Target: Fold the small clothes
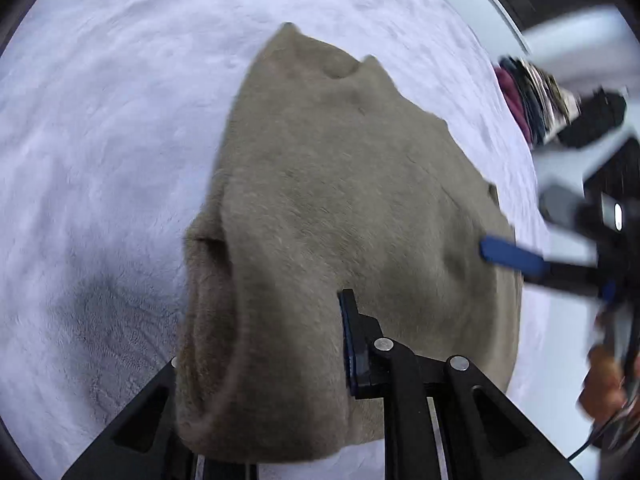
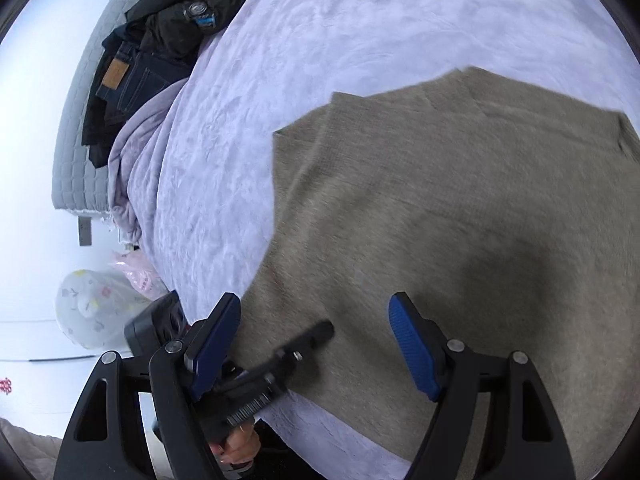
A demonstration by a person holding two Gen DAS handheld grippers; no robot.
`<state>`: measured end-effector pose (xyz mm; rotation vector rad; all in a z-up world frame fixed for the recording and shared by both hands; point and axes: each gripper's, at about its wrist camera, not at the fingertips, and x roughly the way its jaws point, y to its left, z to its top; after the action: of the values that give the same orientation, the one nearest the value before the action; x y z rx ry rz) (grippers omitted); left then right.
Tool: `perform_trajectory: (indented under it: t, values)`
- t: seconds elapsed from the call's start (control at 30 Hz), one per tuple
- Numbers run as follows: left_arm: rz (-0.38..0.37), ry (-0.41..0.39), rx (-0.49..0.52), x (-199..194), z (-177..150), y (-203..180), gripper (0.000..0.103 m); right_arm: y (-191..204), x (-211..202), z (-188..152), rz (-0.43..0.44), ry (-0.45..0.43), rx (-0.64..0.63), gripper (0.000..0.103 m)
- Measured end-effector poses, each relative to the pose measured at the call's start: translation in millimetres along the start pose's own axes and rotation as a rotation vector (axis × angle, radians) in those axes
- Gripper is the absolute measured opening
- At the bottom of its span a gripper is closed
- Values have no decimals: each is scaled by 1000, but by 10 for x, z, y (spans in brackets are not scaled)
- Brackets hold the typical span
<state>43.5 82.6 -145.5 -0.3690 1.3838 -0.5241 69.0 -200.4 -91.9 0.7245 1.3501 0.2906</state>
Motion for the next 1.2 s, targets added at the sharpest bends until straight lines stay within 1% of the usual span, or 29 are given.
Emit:
perform_trajectory:
  t: [0.03, 0.07, 0.1, 0.13, 0.2, 0.23, 0.3, 0.33, 0.4, 0.43, 0.5, 0.57, 0.6, 0.67, 0.73, 0.8, 0.9, 0.93, 1.03, 1.07, 1.1, 1.13, 1.17, 1.2]
  values:
    - [28, -17, 12, -16, 10, -27, 19, -63, -41, -39, 11, -17, 20, 79]
    - [72, -34, 51, -28, 14, -98, 19, -127, -82, -73, 19, -33, 42, 79]
    - [125, -55, 110, -39, 4, -206, 10, -224, -148, -130, 25, -58, 74, 79]
    - [176, -77, 186, -67, -30, -342, 10, -295, -198, -172, 30, -76, 95, 79]
    - [286, -156, 394, -124, -155, -706, 10, -471, -345, -267, 34, -107, 139, 79]
    - [321, -196, 494, -134, -223, -854, 10, -540, -421, -300, 32, -118, 151, 79]
    - [373, -268, 730, -136, -453, -1205, 10, -639, -572, -338, 18, -142, 160, 79]
    - [391, -289, 817, -109, -548, -1321, 10, -673, -645, -349, 15, -148, 160, 79]
    - [413, -313, 955, -24, -694, -1478, 10, -705, -753, -313, 24, -140, 149, 79]
    - [418, -317, 991, -3, -719, -1515, 10, -694, -775, -275, 35, -127, 139, 80]
    - [421, -315, 1034, 58, -759, -1572, 10, -635, -769, -149, 73, -90, 107, 80]
    - [427, -314, 1044, 94, -764, -1590, 10, -525, -713, 5, 87, -62, 65, 83]
    - [431, -313, 1042, 106, -766, -1577, 10, -440, -643, 129, 100, -30, 30, 84]
    - [434, -309, 1033, 109, -762, -1573, 10, -309, -453, 327, 131, 45, -20, 92]
    - [438, -309, 1029, 141, -769, -1568, 10, -208, -234, 487, 136, 102, -48, 94]
    - [444, -314, 1026, 135, -786, -1566, 10, -65, -32, 615, 111, 147, -95, 94]
    - [452, -324, 1023, 109, -837, -1571, 10, 165, 201, 765, 36, 197, -197, 94]
    - [455, -326, 1022, 109, -927, -1618, 10, 231, 270, 804, 13, 213, -221, 94]
    - [461, -332, 1014, 101, -961, -1646, 10, 363, 456, 862, -108, 259, -296, 93]
    - [463, -334, 1011, 89, -977, -1654, 10, 371, 495, 865, -147, 264, -312, 77]
    - [465, -334, 1009, 82, -980, -1662, 10, 374, 509, 857, -162, 262, -323, 54]
    - [460, -330, 1005, 66, -983, -1675, 10, 349, 492, 839, -171, 254, -326, 14]
    - [448, -334, 1003, 33, -990, -1696, 10, 311, 430, 820, -186, 223, -317, 14]
    - [435, -338, 1009, -4, -1007, -1733, 10, 270, 353, 796, -176, 194, -311, 13]
